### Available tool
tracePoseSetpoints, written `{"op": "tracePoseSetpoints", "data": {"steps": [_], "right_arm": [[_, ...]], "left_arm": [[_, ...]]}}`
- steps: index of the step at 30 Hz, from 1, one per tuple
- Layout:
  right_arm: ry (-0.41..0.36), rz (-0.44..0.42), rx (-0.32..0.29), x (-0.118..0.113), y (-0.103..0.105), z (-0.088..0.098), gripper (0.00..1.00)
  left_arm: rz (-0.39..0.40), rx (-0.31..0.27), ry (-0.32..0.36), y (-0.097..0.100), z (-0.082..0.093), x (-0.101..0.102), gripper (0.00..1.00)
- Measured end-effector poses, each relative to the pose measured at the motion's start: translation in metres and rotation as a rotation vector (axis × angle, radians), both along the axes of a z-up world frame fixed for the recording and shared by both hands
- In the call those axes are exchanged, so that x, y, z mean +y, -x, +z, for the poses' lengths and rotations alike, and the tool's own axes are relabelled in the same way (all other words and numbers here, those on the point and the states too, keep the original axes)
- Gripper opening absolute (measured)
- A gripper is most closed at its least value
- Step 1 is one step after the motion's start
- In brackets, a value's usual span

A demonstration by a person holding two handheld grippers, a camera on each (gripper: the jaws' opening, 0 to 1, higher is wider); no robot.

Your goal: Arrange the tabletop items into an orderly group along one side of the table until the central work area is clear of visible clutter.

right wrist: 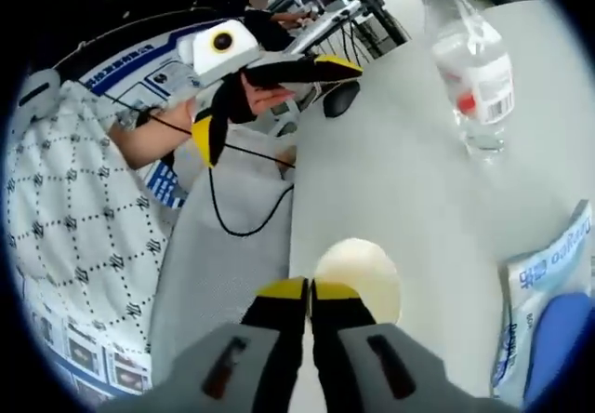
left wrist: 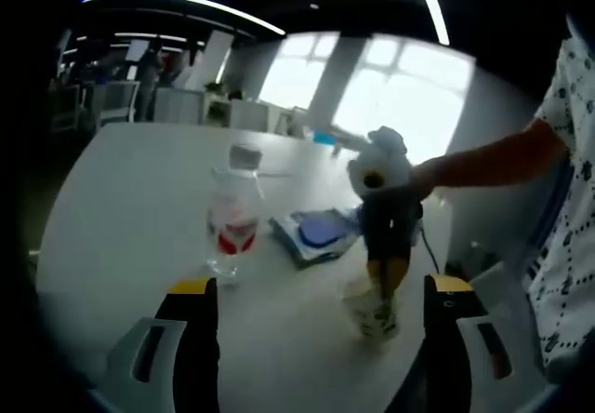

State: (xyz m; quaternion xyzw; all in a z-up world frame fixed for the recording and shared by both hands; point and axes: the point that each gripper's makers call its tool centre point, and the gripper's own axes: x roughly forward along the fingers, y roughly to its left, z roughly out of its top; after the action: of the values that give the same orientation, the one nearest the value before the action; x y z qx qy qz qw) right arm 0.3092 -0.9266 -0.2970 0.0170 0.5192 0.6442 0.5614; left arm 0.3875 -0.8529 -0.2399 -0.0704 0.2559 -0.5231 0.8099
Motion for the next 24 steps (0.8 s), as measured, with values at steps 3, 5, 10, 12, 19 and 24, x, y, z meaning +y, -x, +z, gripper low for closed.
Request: {"op": "tracePoseSetpoints", "data": {"steps": [3, 5, 10, 12, 19, 24], "right_arm": [[-0.018, -0.044, -0.019, 0.000, -0.001, 0.004, 0.00], [-0.041, -0.087, -0.039, 0.000, -0.003, 0.010, 0.00], [-0.057, -0.147, -0.106, -0.003, -0.010, 0.020, 0.00], [-0.057, -0.161, -0.134, -0.004, -0.013, 0.022, 0.00], [-0.068, -0.188, -0.197, -0.002, -0.022, 0.035, 0.00], [-0.070, -0.206, -0.240, -0.002, -0.031, 0.040, 0.00]], "left_arm": [[-0.004, -0.004, -0.002, 0.002, 0.000, 0.000, 0.89], [-0.001, -0.003, 0.003, 0.002, 0.001, 0.000, 0.89], [-0.002, -0.003, 0.003, 0.005, 0.001, -0.001, 0.89], [-0.002, -0.005, 0.003, 0.006, 0.002, -0.001, 0.89], [-0.004, -0.010, 0.006, 0.009, 0.005, -0.002, 0.89], [-0.002, -0.013, 0.008, 0.010, 0.006, -0.002, 0.89]]}}
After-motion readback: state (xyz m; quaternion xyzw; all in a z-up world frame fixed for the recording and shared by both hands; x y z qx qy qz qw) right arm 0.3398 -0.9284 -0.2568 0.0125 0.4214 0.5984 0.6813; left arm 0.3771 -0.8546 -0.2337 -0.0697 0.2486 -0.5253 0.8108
